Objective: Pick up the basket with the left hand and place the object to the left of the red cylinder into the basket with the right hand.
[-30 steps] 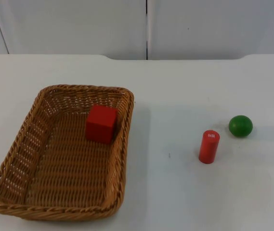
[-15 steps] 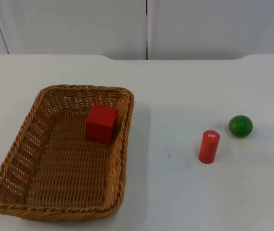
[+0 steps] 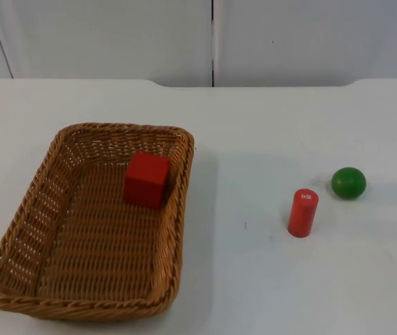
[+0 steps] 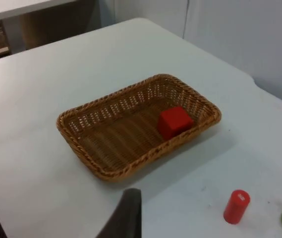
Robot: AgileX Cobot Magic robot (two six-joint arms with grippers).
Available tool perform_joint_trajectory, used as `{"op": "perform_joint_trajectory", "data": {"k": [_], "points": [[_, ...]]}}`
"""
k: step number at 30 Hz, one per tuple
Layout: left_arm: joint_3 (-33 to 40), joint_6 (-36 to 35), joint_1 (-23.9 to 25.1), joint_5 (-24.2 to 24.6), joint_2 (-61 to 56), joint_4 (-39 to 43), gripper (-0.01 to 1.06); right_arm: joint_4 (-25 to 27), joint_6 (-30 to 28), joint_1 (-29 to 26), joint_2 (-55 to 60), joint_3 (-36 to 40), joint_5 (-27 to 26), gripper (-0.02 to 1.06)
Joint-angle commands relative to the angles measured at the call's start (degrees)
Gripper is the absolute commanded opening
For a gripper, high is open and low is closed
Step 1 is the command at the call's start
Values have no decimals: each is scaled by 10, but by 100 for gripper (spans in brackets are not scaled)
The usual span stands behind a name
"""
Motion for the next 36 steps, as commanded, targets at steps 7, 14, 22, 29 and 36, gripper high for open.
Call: {"op": "perform_joint_trajectory", "data": {"k": [7, 14, 22, 29, 36], "points": [[2, -11, -2, 0, -12, 10, 105, -75, 71, -2, -75, 2, 75, 87], [5, -26, -2, 18, -13, 47, 105, -83, 80, -2, -120, 2, 117, 87], [6, -37, -2, 22, -13, 61, 105, -91, 96, -2, -155, 3, 143, 87], [9, -37, -2, 25, -13, 63, 105, -92, 98, -2, -163, 3, 165, 87], [9, -37, -2, 26, -13, 63, 105, -117, 121, -2, -163, 3, 205, 87]]}}
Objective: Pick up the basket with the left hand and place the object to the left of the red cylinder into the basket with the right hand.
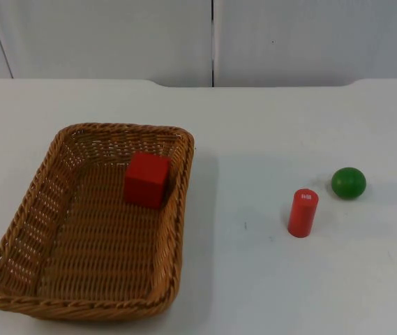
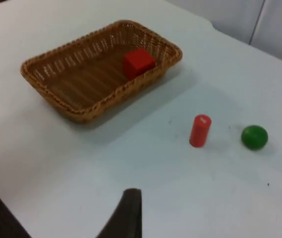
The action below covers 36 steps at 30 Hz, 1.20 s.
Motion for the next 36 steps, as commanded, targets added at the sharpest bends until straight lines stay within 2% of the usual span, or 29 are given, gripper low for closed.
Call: {"op": "perform_joint_trajectory", "data": {"k": [1, 5, 10, 12, 20, 25, 36], "points": [[2, -4, -2, 1, -4, 3, 105, -9, 9, -2, -4, 0, 11, 87], [2, -4, -2, 1, -4, 3, 105, -6, 15, -2, -4, 7, 21, 87], [2, -4, -2, 1, -4, 3, 105, -6, 27, -2, -4, 49, 17, 87], [2, -4, -2, 1, -4, 3, 105, -4, 39, -2, -4, 60, -3, 87], [2, -4, -2, 1, -4, 3, 105, -4, 39, -2, -5, 61, -8, 87], [2, -4, -2, 1, -4, 3, 105, -9, 48, -2, -61, 61, -8, 87], [2, -1, -2, 0, -4, 1, 105, -3, 54, 7, -61, 68, -2, 87]]}}
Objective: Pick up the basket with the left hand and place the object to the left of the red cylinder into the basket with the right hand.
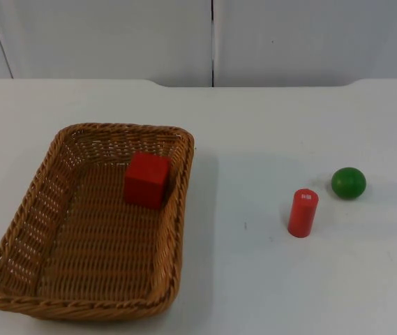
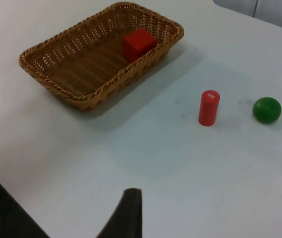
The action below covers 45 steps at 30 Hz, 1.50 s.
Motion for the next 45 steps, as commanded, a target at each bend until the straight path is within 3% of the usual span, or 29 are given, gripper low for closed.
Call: {"op": "perform_joint_trajectory", "data": {"k": [1, 18, 21, 24, 45], "points": [[2, -1, -2, 0, -4, 0, 105, 3, 3, 0, -2, 6, -2, 87], [5, -1, -2, 3, -4, 0, 105, 2, 3, 0, -2, 6, -2, 87], [5, -1, -2, 3, -4, 0, 105, 2, 3, 0, -2, 6, -2, 92], [5, -1, -2, 3, -4, 0, 105, 2, 3, 0, -2, 6, -2, 105], [4, -1, -2, 13, -4, 2, 105, 0, 3, 0, -2, 6, -2, 105]]}}
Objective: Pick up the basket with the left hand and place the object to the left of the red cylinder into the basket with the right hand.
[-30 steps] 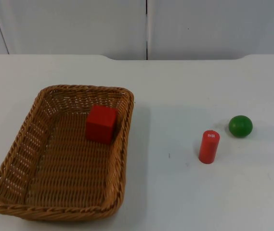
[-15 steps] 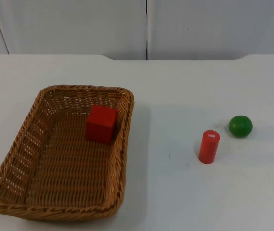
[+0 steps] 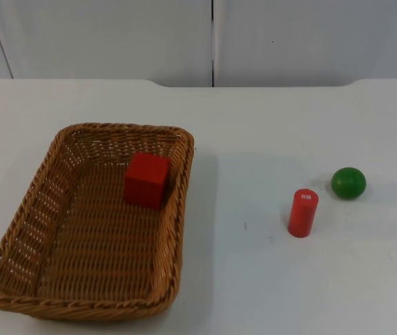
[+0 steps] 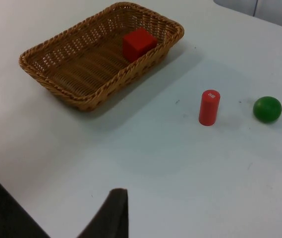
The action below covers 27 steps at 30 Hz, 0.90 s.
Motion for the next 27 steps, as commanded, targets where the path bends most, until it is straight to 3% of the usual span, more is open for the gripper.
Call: {"op": "perform_joint_trajectory", "data": {"k": [1, 27], "points": [[3, -1, -2, 0, -4, 2, 105, 0, -2, 0, -2, 6, -2, 105], [-2, -1, -17, -1, -21, 30, 105, -4, -1, 0, -2, 6, -3, 105]]}}
